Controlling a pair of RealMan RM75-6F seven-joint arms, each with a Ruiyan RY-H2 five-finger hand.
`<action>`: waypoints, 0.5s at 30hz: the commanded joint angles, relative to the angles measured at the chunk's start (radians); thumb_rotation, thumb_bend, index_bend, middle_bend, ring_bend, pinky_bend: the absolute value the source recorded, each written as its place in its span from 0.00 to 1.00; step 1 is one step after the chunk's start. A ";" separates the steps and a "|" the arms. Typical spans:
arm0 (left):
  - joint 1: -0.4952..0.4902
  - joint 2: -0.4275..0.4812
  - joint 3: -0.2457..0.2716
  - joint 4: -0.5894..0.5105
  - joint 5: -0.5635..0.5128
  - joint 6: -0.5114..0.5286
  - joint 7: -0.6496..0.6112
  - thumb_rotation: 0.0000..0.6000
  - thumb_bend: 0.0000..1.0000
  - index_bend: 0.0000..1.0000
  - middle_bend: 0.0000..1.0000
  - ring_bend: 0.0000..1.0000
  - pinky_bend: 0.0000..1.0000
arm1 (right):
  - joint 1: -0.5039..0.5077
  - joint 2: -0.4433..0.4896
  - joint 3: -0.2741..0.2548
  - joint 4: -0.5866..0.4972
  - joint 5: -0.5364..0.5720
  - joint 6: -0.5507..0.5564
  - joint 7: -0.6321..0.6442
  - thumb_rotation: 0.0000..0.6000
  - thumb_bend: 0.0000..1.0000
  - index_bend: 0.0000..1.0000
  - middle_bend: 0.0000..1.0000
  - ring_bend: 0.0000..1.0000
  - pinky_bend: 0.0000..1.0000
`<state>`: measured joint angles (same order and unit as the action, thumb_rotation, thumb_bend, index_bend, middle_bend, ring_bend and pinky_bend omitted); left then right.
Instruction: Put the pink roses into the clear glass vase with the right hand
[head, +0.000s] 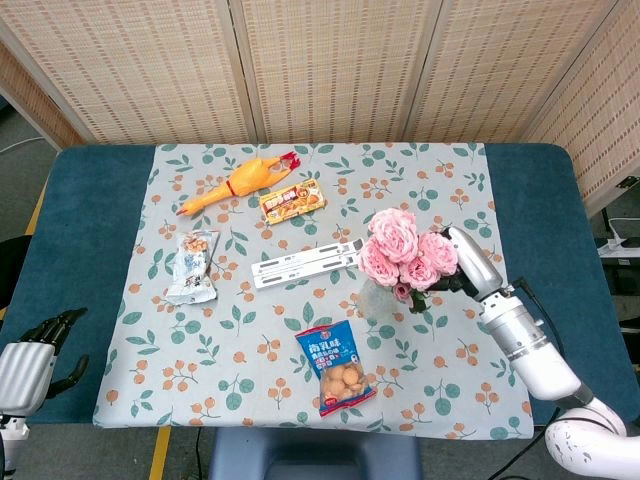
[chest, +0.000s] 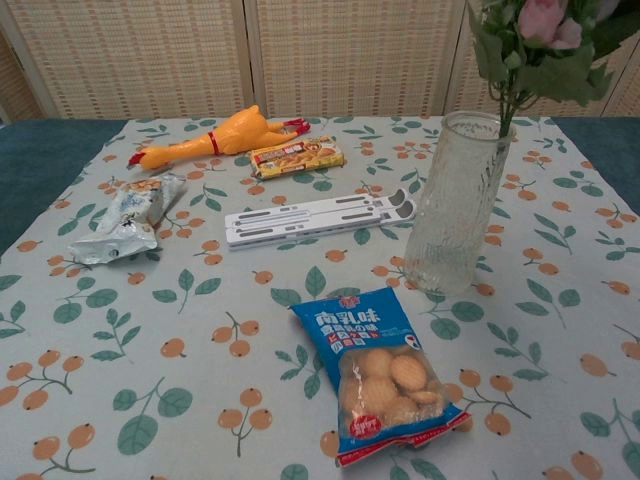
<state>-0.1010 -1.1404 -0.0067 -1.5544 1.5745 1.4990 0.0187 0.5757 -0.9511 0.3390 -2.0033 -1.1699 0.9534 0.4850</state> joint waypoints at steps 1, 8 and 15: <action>-0.001 -0.001 0.000 0.000 0.000 -0.002 0.001 1.00 0.37 0.16 0.22 0.27 0.44 | 0.002 0.017 -0.015 0.024 -0.016 -0.042 0.031 1.00 0.13 0.28 0.89 0.94 0.98; -0.001 -0.001 0.002 -0.001 0.003 0.000 0.004 1.00 0.37 0.16 0.22 0.27 0.44 | -0.007 0.056 -0.038 0.056 -0.066 -0.088 0.061 1.00 0.04 0.07 0.89 0.94 0.98; -0.003 -0.003 0.002 0.006 -0.005 -0.010 -0.002 1.00 0.37 0.16 0.22 0.27 0.44 | -0.168 0.051 -0.133 0.077 -0.279 0.205 -0.182 1.00 0.03 0.12 0.88 0.84 0.93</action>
<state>-0.1035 -1.1431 -0.0050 -1.5492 1.5704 1.4901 0.0170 0.5030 -0.8850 0.2591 -1.9447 -1.3429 0.9809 0.4517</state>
